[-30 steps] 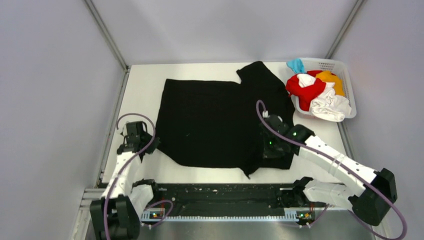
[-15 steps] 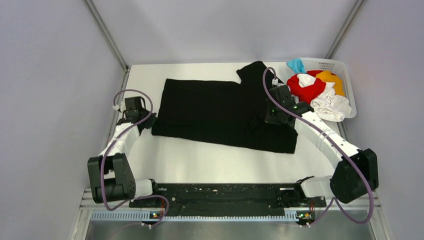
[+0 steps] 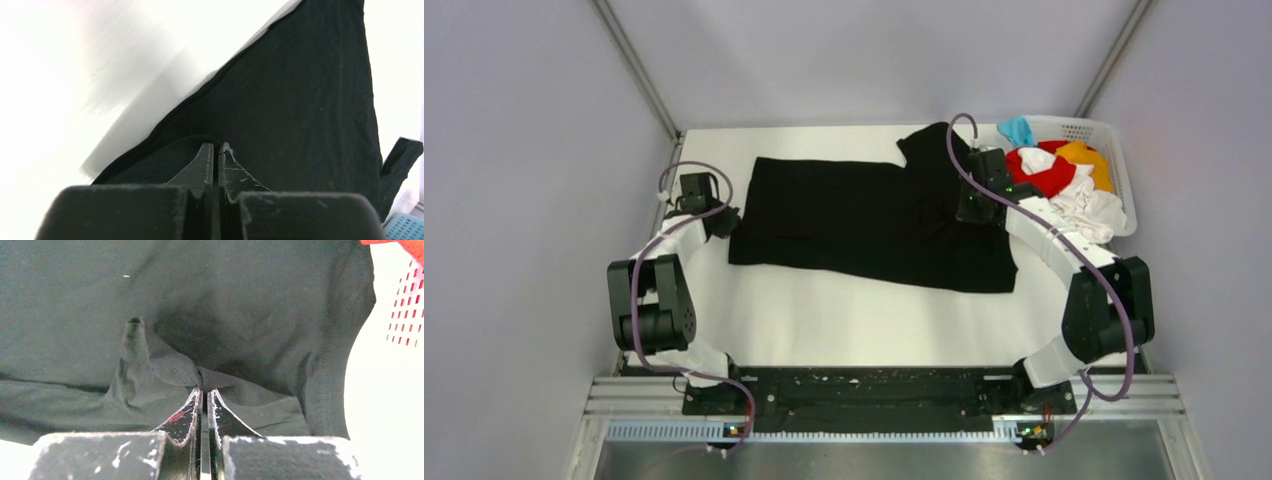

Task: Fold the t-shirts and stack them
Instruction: Fold the flattened tshirt in 1/3 of the way

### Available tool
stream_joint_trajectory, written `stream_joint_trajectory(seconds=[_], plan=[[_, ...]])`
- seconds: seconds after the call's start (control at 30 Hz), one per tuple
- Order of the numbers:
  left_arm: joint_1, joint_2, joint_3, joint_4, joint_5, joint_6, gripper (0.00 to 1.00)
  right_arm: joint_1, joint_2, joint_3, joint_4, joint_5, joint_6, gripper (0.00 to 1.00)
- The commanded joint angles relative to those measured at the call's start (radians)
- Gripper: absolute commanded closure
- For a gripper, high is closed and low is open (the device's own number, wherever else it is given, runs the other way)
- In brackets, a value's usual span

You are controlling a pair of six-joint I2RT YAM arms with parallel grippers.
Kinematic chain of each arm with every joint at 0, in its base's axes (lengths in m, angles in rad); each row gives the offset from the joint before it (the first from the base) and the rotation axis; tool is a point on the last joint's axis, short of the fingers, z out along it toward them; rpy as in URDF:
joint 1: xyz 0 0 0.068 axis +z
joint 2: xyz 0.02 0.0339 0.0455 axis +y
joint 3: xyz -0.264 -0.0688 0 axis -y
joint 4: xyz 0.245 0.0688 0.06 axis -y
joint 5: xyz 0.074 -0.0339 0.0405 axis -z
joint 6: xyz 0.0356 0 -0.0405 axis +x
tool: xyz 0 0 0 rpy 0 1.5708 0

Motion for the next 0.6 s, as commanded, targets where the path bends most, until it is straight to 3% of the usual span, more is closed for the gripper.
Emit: stream_joint_trajectory(seconds=[0.0, 0.13, 0.2, 0.3, 0.33, 0.37, 0.4, 0.5, 0.57], plan=[[0.001, 0.065, 0.083, 0.017, -0.018, 0.020, 1.00, -0.040, 0.075, 0.070, 0.104, -0.017, -0.055, 1.00], [0.001, 0.146, 0.166, -0.055, -0.005, 0.049, 1.00, -0.054, 0.164, 0.117, 0.200, 0.053, -0.119, 1.00], [0.001, 0.175, 0.200, -0.074, 0.038, 0.069, 0.75, -0.056, 0.226, 0.154, 0.247, 0.077, -0.165, 1.00], [0.001, 0.193, 0.218, -0.085, 0.056, 0.087, 0.54, -0.055, 0.292, 0.206, 0.282, 0.127, -0.205, 0.96], [0.001, 0.199, 0.229, -0.099, 0.057, 0.093, 0.41, -0.055, 0.314, 0.224, 0.271, 0.142, -0.205, 0.81], [0.001, 0.203, 0.242, -0.115, 0.060, 0.102, 0.15, -0.055, 0.332, 0.250, 0.251, 0.139, -0.208, 0.62], [0.001, 0.202, 0.253, -0.130, 0.058, 0.113, 0.03, -0.056, 0.344, 0.269, 0.233, 0.136, -0.211, 0.48], [0.001, 0.178, 0.291, -0.167, 0.050, 0.130, 0.01, -0.057, 0.352, 0.309, 0.175, 0.190, -0.189, 0.28], [-0.001, 0.139, 0.304, -0.178, 0.062, 0.138, 0.01, -0.057, 0.320, 0.299, 0.152, 0.202, -0.157, 0.04]])
